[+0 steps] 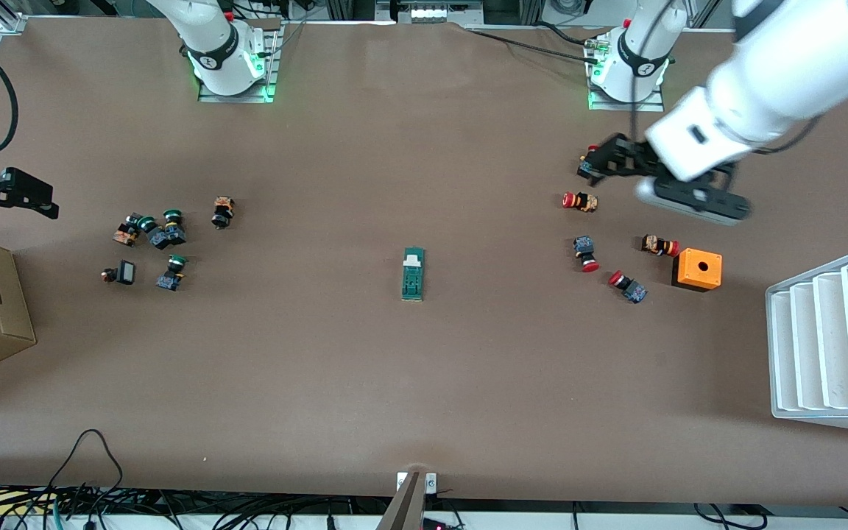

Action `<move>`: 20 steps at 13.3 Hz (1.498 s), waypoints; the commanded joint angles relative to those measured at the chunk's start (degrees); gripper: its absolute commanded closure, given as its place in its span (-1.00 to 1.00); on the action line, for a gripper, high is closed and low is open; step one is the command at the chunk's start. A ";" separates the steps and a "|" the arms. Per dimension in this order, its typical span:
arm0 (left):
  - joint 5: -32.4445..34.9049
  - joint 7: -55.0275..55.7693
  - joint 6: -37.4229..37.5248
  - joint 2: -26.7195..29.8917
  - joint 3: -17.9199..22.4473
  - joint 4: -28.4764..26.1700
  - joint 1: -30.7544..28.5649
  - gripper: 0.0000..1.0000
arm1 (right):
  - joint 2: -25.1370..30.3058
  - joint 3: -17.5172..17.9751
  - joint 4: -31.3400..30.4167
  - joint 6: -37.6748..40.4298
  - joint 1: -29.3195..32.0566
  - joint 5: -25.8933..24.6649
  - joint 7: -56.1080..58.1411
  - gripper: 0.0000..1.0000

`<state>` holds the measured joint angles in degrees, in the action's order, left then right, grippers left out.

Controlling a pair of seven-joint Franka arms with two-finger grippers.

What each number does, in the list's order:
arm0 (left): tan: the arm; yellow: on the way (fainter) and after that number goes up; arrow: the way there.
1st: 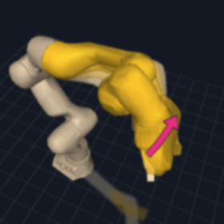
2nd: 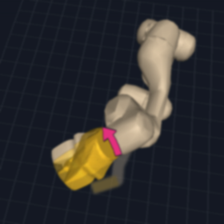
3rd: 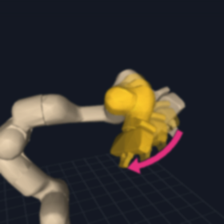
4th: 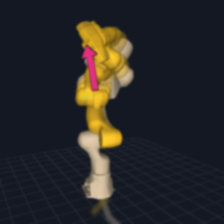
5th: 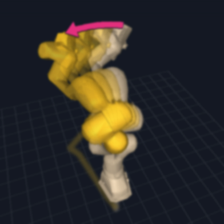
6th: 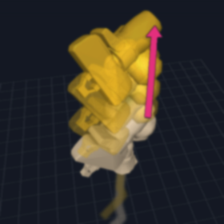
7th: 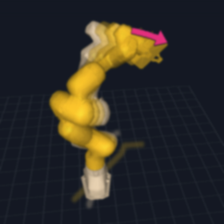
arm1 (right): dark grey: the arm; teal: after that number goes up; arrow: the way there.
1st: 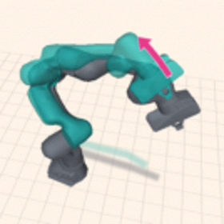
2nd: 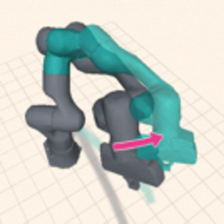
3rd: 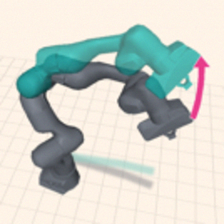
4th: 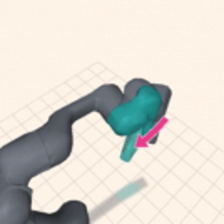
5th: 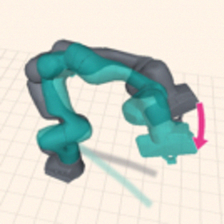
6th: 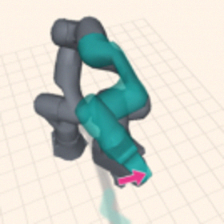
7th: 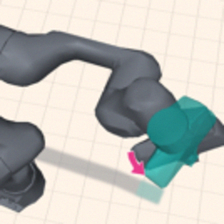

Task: Close load switch with both arms
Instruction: 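Move the left gripper over the green load switch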

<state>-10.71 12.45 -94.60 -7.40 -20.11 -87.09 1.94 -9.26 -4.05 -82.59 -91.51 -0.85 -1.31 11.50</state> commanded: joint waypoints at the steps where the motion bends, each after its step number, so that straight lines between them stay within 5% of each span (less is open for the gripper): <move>1: 0.59 9.92 -4.95 -1.39 -6.32 -0.01 -0.36 -0.98 | -0.23 0.18 0.85 0.28 0.94 -0.36 -0.07 -0.98; 4: 8.83 21.61 -11.63 -3.85 -13.28 -1.67 1.91 -0.98 | -0.23 0.36 0.85 0.81 0.59 -0.45 -1.74 -0.98; 13: 28.60 49.83 -40.53 -10.70 -13.64 -14.67 12.73 -1.00 | -0.94 0.19 0.68 1.07 1.02 0.60 -1.22 -0.98; 16: 46.32 66.15 -48.11 -14.12 -13.64 -18.46 14.13 -0.99 | -2.95 -0.17 1.90 0.64 2.43 6.57 -1.21 -0.98; 20: 80.14 97.51 -48.75 -22.55 -13.64 -18.56 16.51 -1.00 | -11.63 -0.26 10.68 1.25 2.52 11.21 -4.36 -0.94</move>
<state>56.37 97.27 -142.61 -26.02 -33.84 -106.51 17.62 -15.09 -4.54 -78.86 -91.39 1.22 6.46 9.90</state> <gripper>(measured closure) 0.000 0.026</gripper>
